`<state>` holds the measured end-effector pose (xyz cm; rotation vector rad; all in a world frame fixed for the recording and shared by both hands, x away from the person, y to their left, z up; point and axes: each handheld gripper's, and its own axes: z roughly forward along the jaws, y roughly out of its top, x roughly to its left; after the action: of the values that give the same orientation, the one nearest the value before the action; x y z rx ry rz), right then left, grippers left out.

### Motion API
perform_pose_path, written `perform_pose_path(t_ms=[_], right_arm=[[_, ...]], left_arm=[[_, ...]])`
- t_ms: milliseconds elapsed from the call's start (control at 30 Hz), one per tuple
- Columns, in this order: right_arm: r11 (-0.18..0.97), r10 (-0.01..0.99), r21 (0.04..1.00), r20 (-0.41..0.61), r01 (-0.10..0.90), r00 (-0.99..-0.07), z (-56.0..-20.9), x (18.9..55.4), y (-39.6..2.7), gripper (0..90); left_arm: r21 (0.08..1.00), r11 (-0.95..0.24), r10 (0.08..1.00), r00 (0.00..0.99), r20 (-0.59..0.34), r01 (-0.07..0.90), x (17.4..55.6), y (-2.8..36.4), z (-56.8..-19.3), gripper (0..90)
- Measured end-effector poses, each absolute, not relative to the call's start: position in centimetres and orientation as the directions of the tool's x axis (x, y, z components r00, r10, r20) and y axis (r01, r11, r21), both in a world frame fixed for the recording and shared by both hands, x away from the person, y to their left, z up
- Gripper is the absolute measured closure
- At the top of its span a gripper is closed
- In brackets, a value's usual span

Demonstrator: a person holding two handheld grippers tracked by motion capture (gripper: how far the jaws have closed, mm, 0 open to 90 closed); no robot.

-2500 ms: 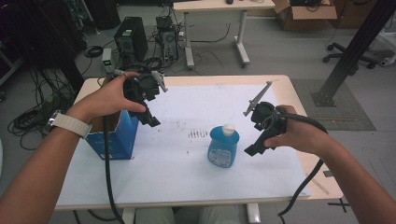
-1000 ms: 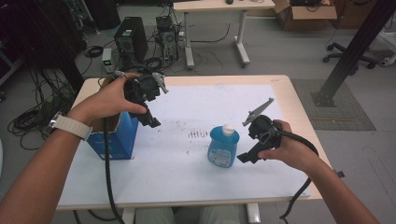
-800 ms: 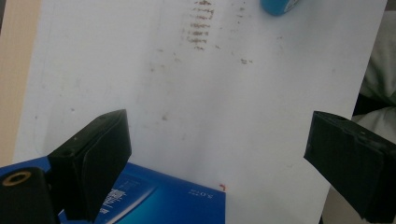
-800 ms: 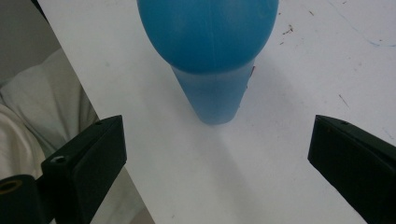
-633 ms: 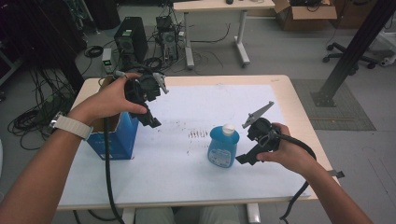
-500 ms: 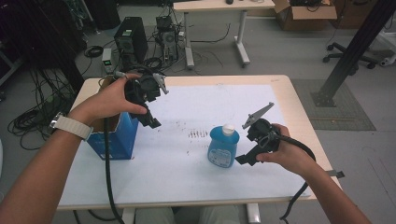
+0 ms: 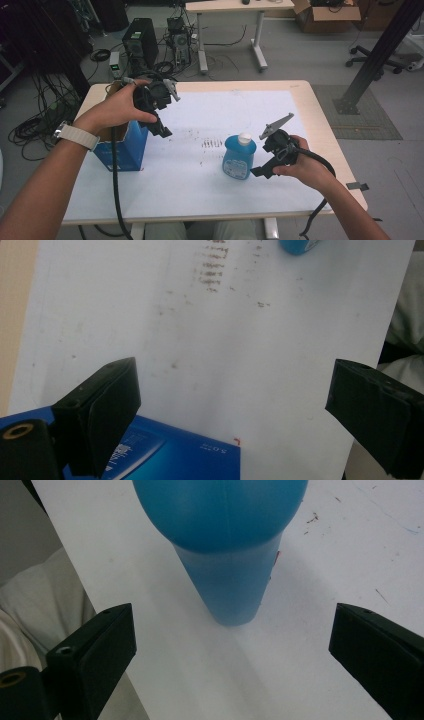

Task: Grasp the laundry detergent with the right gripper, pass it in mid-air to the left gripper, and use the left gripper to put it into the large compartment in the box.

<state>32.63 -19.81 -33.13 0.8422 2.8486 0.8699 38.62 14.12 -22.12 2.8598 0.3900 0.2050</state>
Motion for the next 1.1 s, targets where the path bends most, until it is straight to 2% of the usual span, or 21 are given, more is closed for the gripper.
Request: perform_pose_path(t_ms=[1100], right_arm=[[0.629, 0.521, 0.619, 0.112, 0.47, -0.846, -34.5, 32.3, -20.5, 5.4]], left_arm=[[0.261, -0.933, 0.281, 0.954, 0.104, 0.246, 38.7, 14.0, -22.4, 7.5]])
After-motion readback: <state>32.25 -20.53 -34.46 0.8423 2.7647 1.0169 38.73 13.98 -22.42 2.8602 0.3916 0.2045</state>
